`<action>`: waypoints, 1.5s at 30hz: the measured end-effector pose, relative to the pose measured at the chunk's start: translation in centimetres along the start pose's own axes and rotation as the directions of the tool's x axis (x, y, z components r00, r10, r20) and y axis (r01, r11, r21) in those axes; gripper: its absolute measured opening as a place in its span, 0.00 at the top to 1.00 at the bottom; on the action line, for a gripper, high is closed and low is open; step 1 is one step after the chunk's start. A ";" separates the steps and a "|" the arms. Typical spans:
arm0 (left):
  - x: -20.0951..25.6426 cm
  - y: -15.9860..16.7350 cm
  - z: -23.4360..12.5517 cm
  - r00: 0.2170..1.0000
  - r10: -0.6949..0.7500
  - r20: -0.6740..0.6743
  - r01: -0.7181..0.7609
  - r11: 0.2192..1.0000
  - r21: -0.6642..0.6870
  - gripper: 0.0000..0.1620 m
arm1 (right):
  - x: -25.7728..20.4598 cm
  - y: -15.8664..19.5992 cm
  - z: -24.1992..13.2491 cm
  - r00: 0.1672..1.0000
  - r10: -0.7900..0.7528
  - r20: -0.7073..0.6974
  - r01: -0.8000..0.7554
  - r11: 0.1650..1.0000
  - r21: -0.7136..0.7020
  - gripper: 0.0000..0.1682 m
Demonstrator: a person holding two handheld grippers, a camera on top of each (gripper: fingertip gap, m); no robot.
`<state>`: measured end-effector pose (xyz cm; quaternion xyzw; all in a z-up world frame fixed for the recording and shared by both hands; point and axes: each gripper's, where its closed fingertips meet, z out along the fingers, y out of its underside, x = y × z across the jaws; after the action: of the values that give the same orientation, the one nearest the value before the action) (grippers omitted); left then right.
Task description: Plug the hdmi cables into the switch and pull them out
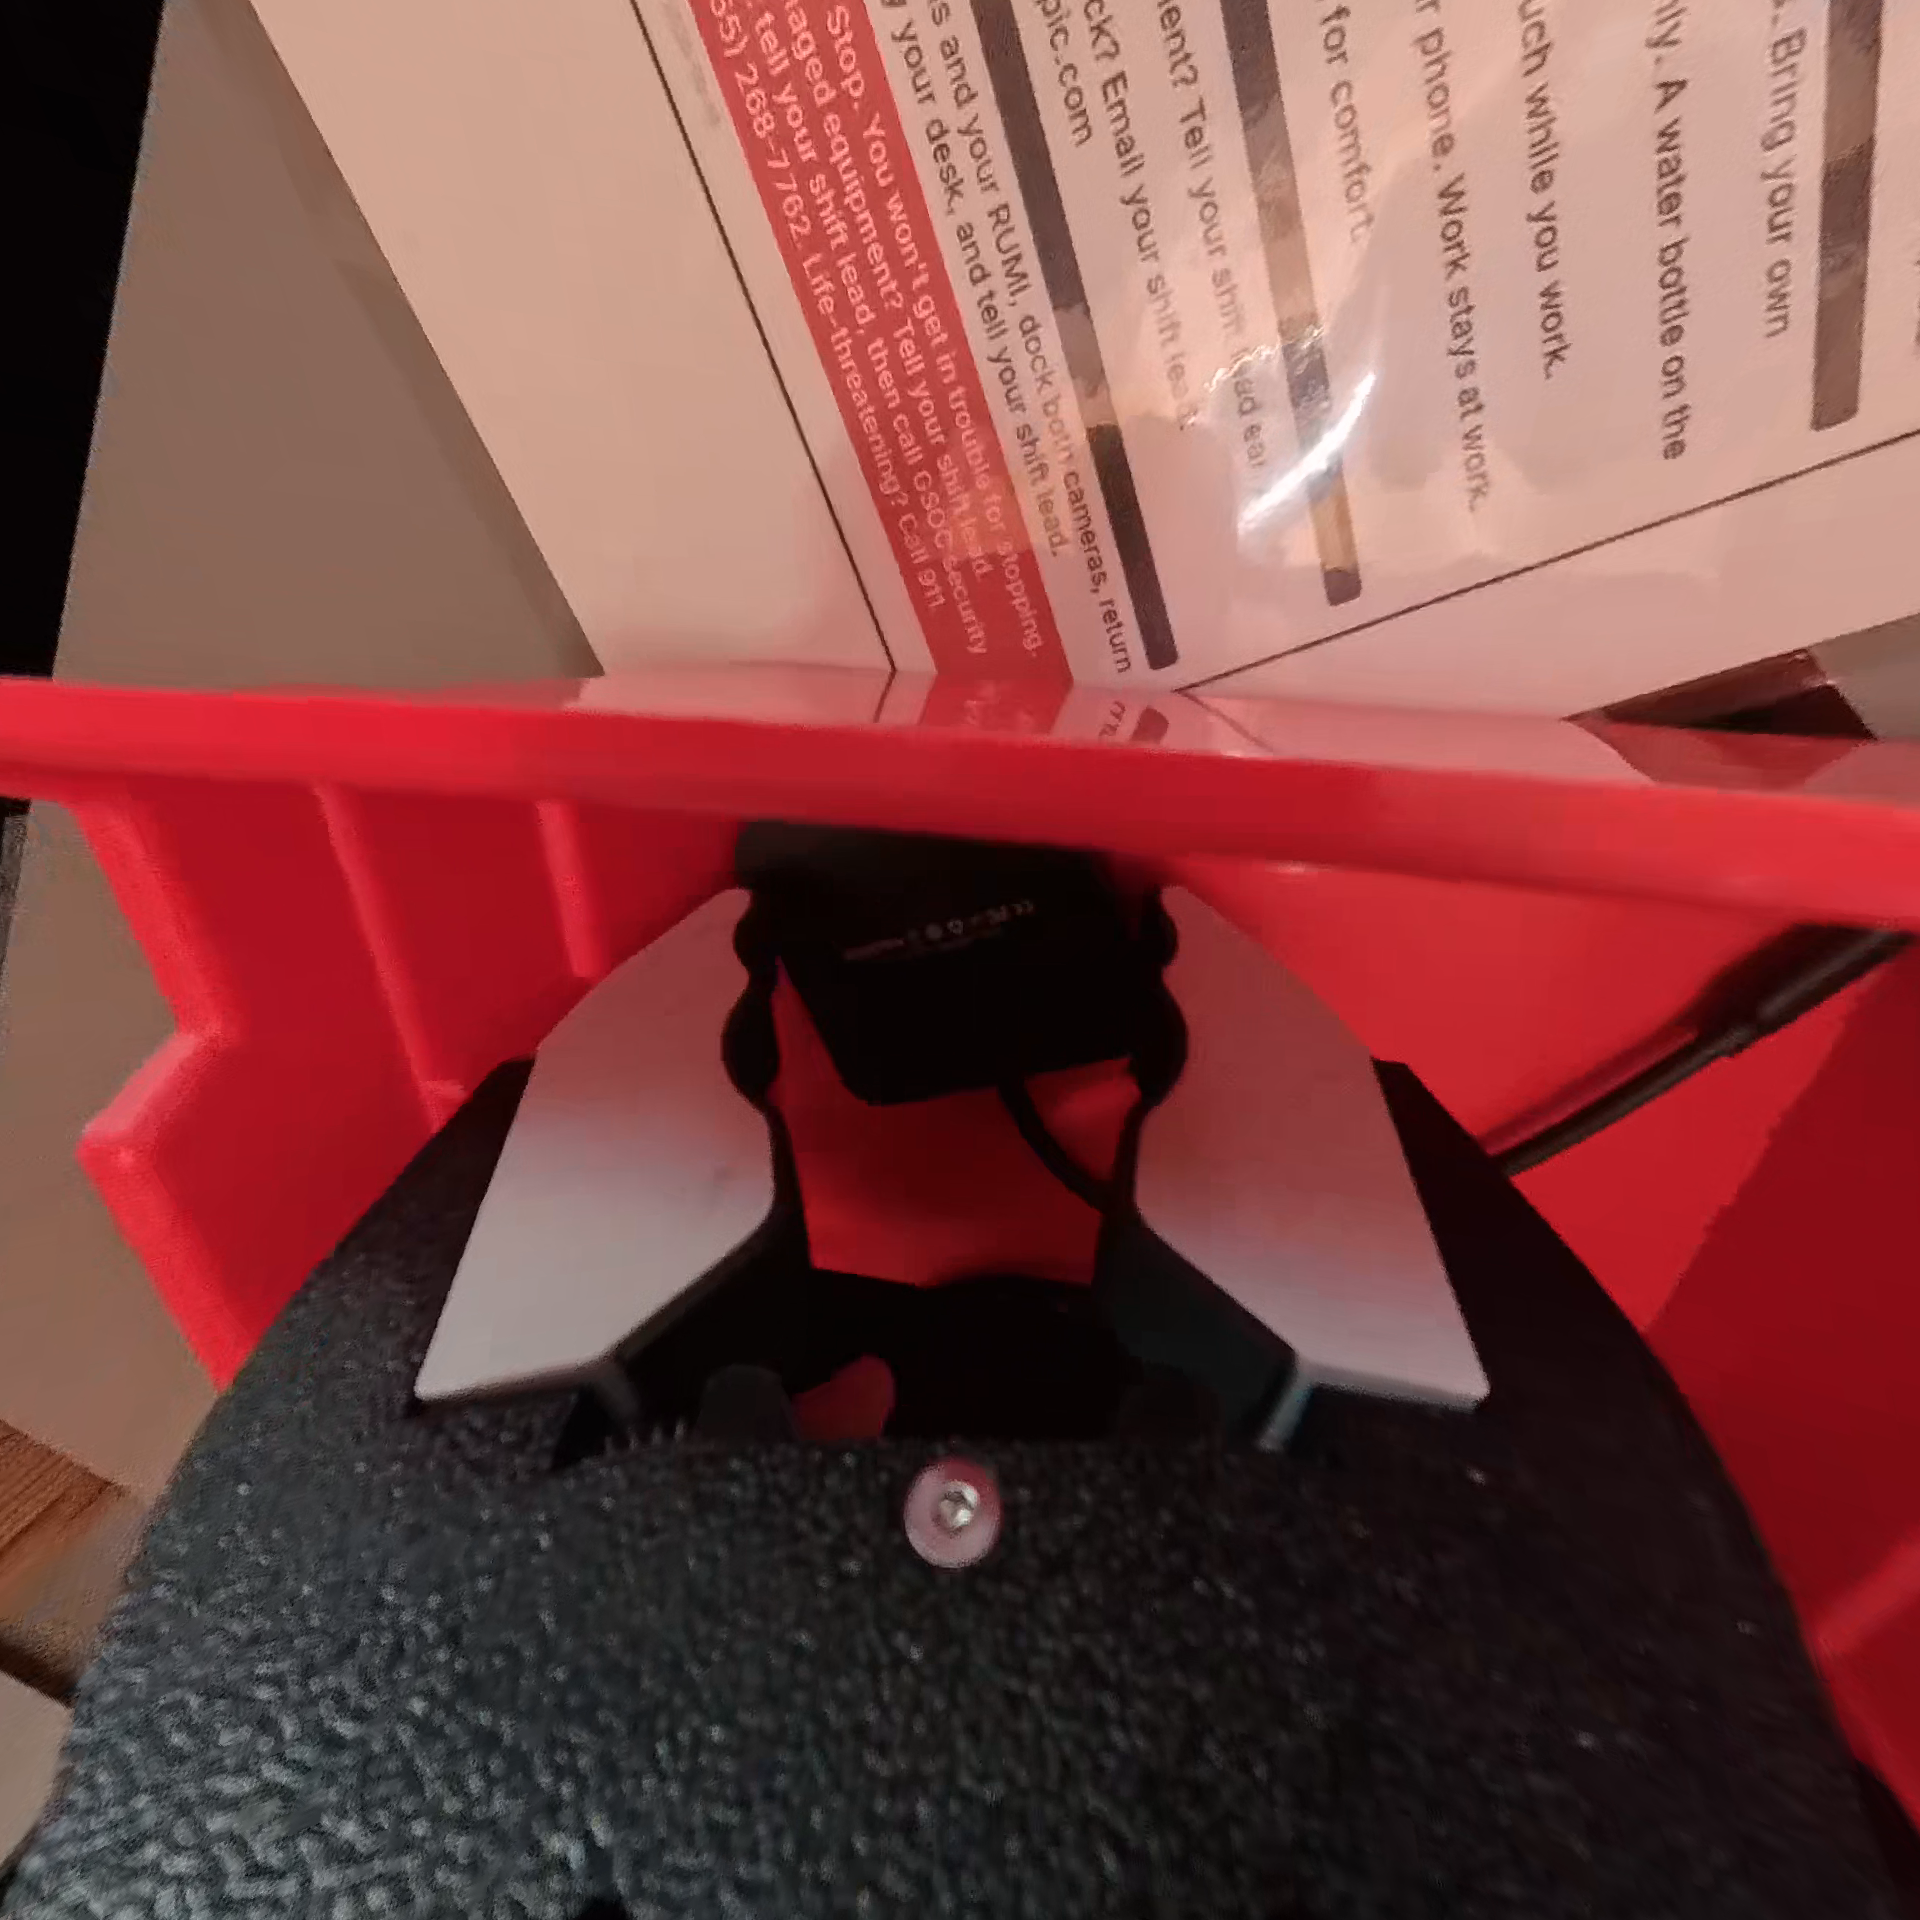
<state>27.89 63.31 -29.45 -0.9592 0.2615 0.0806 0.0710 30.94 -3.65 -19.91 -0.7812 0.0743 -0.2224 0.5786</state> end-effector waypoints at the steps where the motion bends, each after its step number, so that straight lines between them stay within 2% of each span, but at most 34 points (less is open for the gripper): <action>1: 0.0 -0.1 0.0 1.000 0.001 -0.004 -0.001 1.000 0.008 0.59 | -0.1 0.1 0.0 1.000 0.000 0.004 0.000 1.000 0.000 0.61; 5: 0.0 -0.2 0.0 1.000 0.029 -0.006 -0.029 0.999 0.018 0.59 | -0.1 -0.1 0.0 1.000 0.003 0.007 -0.003 1.000 0.009 0.61; 7: 0.1 -0.3 -0.1 0.996 0.084 0.007 -0.084 0.996 0.040 0.64 | -0.1 -0.2 0.0 1.000 0.005 0.007 -0.005 1.000 0.012 0.61; 8: 0.4 -0.4 -0.3 0.993 0.114 0.006 -0.114 0.992 0.051 0.69 | -0.1 -0.2 0.0 1.000 0.004 0.005 -0.004 1.000 0.012 0.61; 9: 1.0 -0.5 -0.6 0.989 0.150 -0.016 -0.149 0.987 0.060 0.79 | -0.1 -0.3 -0.1 1.000 0.002 0.004 -0.002 1.000 0.012 0.61; 10: 2.2 -0.4 -1.1 0.977 0.195 -0.085 -0.190 0.979 0.069 0.95 | -0.1 -0.3 -0.1 1.000 0.000 0.002 0.000 1.000 0.012 0.61; 11: 4.7 0.4 -1.6 0.938 0.239 -0.252 -0.230 0.971 0.065 1.00 | -0.1 -0.4 -0.1 1.000 -0.001 0.001 0.001 1.000 0.014 0.61; 12: 7.3 1.7 -2.1 0.876 0.222 -0.428 -0.237 0.971 0.019 0.93 | -0.1 -0.4 -0.1 1.000 -0.002 0.001 0.002 1.000 0.013 0.61; 13: 8.3 2.8 -2.2 0.847 0.166 -0.506 -0.227 0.972 -0.062 0.88 | -0.1 -0.4 -0.1 1.000 -0.005 0.000 0.005 1.000 0.010 0.61; 14: 8.3 2.6 -2.1 0.850 0.125 -0.512 -0.196 0.977 -0.087 0.83 | -0.1 -0.4 0.0 1.000 -0.009 0.000 0.009 1.000 0.004 0.61; 18: 5.7 -0.3 -2.7 0.914 0.111 -0.390 -0.117 0.993 0.008 0.63 | -0.3 -0.5 -0.1 0.999 -0.039 -0.001 0.039 0.999 -0.006 0.61; 19: 5.0 -0.2 -2.8 0.929 0.124 -0.349 -0.134 0.991 -0.002 0.57 | -0.3 -0.5 0.0 0.999 -0.035 -0.002 0.035 0.999 0.001 0.61; 20: 4.5 0.3 -2.8 0.932 0.164 -0.324 -0.184 0.982 -0.032 0.56 | -0.2 -0.6 0.1 1.000 -0.027 0.000 0.027 1.000 0.008 0.61; 22: 4.9 2.0 -3.1 0.865 0.357 -0.353 -0.405 0.911 -0.072 0.62 | -0.4 -0.6 0.4 1.000 -0.011 0.014 0.010 1.000 0.020 0.61; 25: 5.2 1.8 -3.5 0.701 0.661 -0.269 -0.676 0.736 0.046 0.62 | -0.5 -0.5 0.8 1.000 -0.022 0.020 0.021 1.000 0.018 0.61; 27: 6.7 2.2 -4.0 0.559 0.787 -0.262 -0.782 0.605 0.151 0.64 | -0.4 -0.4 1.0 0.999 -0.032 0.017 0.032 0.999 0.012 0.61; 29: 8.3 3.1 -4.4 0.455 0.843 -0.286 -0.828 0.519 0.213 0.66 | -0.4 -0.5 1.2 0.999 -0.028 0.018 0.027 1.000 0.009 0.61; 32: 10.1 3.1 -4.2 0.434 0.854 -0.286 -0.826 0.504 0.253 0.66 | -0.2 -1.0 1.5 0.999 -0.041 0.009 0.041 0.999 0.003 0.61; 35: 9.8 4.2 -2.4 0.434 0.849 -0.301 -0.858 0.491 0.149 0.67 | -0.3 -1.5 1.5 0.998 -0.068 0.000 0.068 0.998 -0.009 0.61; 37: 9.5 3.1 -1.8 0.397 0.901 -0.172 -0.890 0.424 0.166 0.81 | -0.5 -1.6 1.4 0.997 -0.076 -0.005 0.076 0.997 -0.020 0.61; 39: 9.5 3.2 -1.8 0.349 0.926 -0.144 -0.913 0.370 0.171 0.95 | -0.6 -1.6 1.4 0.997 -0.079 -0.009 0.078 0.997 -0.029 0.61; 40: 9.5 3.2 -1.8 0.337 0.931 -0.142 -0.917 0.358 0.176 0.96 | -0.6 -1.6 1.4 0.997 -0.078 -0.011 0.078 0.997 -0.030 0.61; 42: 9.3 2.9 -1.9 0.337 0.933 -0.126 -0.910 0.357 0.212 0.97 | -0.6 -1.8 1.5 0.997 -0.079 -0.014 0.079 0.996 -0.029 0.61; 45: 9.7 2.0 -4.0 0.345 0.931 -0.120 -0.848 0.364 0.384 0.97 | -0.5 -2.5 1.3 0.995 -0.094 -0.027 0.094 0.995 -0.023 0.61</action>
<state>35.53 56.13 -27.58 -0.6372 0.7603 -0.0835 0.0943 30.69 -1.49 -18.01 -0.7868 0.0478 -0.2593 0.5581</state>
